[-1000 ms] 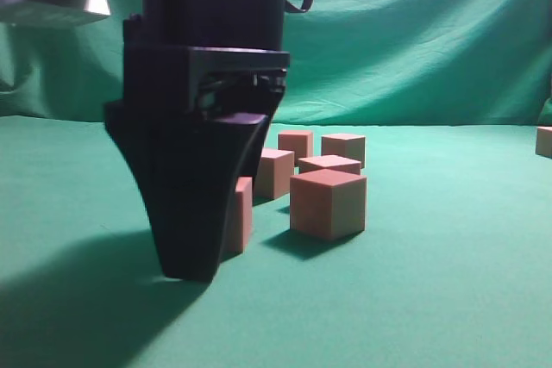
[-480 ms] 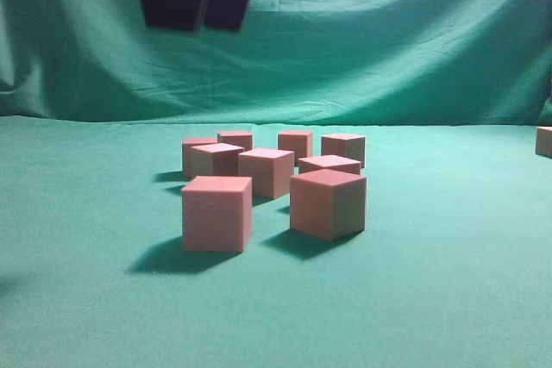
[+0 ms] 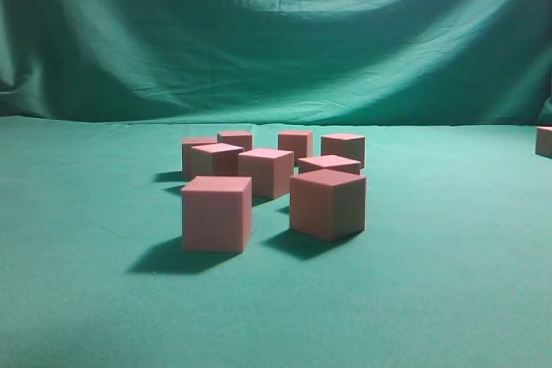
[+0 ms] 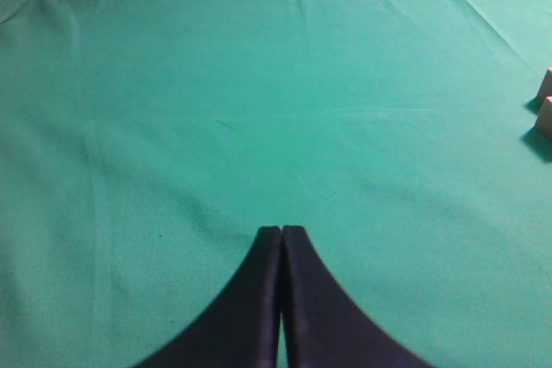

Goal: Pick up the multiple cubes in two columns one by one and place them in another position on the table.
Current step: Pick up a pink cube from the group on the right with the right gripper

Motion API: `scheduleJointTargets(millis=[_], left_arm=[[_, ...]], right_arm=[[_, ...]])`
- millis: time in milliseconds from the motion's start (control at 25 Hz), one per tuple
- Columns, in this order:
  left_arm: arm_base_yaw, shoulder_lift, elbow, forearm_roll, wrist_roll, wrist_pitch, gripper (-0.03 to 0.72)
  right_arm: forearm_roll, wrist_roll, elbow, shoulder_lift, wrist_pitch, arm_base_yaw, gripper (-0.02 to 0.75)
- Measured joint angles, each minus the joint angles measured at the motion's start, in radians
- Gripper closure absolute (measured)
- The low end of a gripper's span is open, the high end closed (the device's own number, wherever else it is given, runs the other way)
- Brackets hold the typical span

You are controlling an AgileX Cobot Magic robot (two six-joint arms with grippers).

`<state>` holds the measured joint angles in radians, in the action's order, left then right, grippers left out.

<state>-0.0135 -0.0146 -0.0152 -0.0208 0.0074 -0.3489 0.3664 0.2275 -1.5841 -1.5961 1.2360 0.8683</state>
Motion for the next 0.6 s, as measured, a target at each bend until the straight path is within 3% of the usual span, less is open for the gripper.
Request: scheduleJointTargets(millis=[160,400,600], left_arm=[[0.000,0.000,0.000,0.000,0.000,0.000,0.688],[0.000,0.000,0.000,0.000,0.000,0.000,0.688],[0.000,0.000,0.000,0.000,0.000,0.000,0.688]], right_arm=[[-0.043,-0.084,-0.002,0.052,0.004,-0.255,0.193],[-0.242,-0.099,0.011,0.034,0.008,-0.633,0.193],[-0.392,-0.107,0.028,-0.043,-0.003,-0.828,0.193]])
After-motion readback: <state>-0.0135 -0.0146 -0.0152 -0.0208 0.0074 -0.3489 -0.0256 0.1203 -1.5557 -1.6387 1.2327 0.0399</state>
